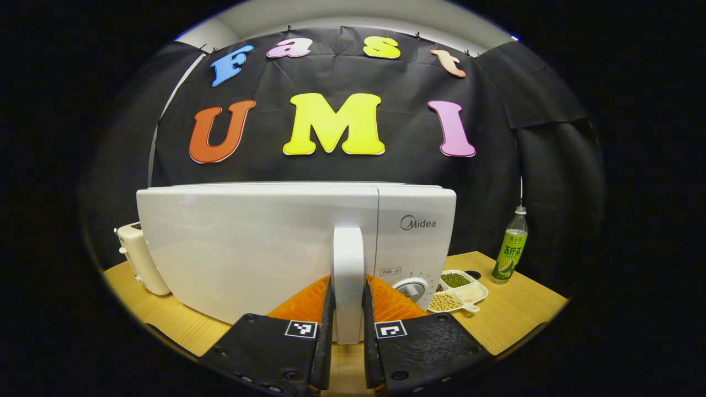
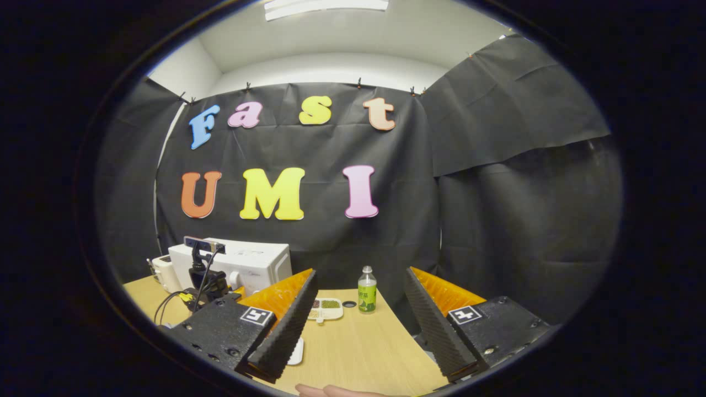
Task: Open the microwave oven with the left hand, put the food in, and close the microwave oven.
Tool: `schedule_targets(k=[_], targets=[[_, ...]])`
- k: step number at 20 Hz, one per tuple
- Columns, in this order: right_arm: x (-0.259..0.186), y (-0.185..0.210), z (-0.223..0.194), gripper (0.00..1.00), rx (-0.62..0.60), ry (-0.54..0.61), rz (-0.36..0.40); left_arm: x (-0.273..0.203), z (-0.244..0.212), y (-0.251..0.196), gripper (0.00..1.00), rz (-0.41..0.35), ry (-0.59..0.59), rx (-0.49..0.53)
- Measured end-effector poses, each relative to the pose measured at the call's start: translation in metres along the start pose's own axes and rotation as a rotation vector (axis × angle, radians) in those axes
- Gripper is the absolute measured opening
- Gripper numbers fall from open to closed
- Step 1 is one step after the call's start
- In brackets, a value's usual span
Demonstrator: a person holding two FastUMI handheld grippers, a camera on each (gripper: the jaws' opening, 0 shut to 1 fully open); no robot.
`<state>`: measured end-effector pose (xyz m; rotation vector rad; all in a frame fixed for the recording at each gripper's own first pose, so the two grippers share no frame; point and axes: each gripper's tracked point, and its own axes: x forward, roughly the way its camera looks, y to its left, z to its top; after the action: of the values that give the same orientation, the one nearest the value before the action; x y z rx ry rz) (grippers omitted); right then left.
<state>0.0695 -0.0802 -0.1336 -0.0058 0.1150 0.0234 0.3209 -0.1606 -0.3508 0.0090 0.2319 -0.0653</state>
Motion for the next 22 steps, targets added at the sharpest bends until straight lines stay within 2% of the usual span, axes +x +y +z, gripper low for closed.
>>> schedule_targets(k=[2, 6, 9, 10, 12, 16, 17, 18, 19, 20, 21, 22], targets=[[0.001, -0.001, -0.005, 1.00, 0.007, 0.010, -0.004, -0.003, -0.002, 0.000, 0.23, 0.005, 0.012, 0.015], [0.005, 0.001, -0.011, 1.00, 0.016, 0.027, -0.005, -0.002, -0.001, -0.002, 0.24, -0.041, 0.019, -0.026], [0.005, 0.006, -0.010, 1.00, 0.021, 0.020, -0.002, 0.000, 0.000, -0.003, 0.23, -0.070, 0.001, 0.017], [0.004, 0.008, -0.010, 1.00, 0.024, 0.019, 0.003, 0.000, -0.003, -0.003, 0.23, -0.077, 0.008, 0.003], [0.003, 0.014, -0.010, 1.00, 0.024, 0.022, 0.012, 0.000, -0.004, -0.002, 0.23, -0.071, 0.019, -0.033], [-0.002, 0.015, -0.010, 1.00, 0.009, 0.022, 0.013, 0.001, -0.004, 0.000, 0.23, -0.037, 0.033, -0.003], [-0.004, 0.014, -0.008, 1.00, 0.009, 0.019, 0.012, -0.002, -0.004, 0.000, 0.07, -0.047, 0.032, -0.030], [-0.006, 0.014, -0.006, 0.92, 0.009, 0.013, 0.011, -0.003, -0.005, -0.002, 0.14, -0.063, 0.034, -0.061], [-0.007, 0.013, -0.005, 0.92, 0.005, 0.006, 0.007, -0.004, -0.004, -0.004, 0.14, -0.080, 0.036, -0.077], [-0.008, 0.012, -0.003, 1.00, 0.001, 0.000, 0.003, -0.004, -0.004, -0.004, 0.14, -0.090, 0.033, -0.077], [-0.009, 0.012, -0.004, 1.00, 0.001, -0.002, 0.006, -0.008, -0.005, -0.004, 0.15, -0.095, 0.035, -0.073], [-0.009, 0.013, -0.004, 0.92, 0.004, -0.002, 0.008, -0.012, -0.004, -0.004, 0.15, -0.100, 0.026, -0.082]])
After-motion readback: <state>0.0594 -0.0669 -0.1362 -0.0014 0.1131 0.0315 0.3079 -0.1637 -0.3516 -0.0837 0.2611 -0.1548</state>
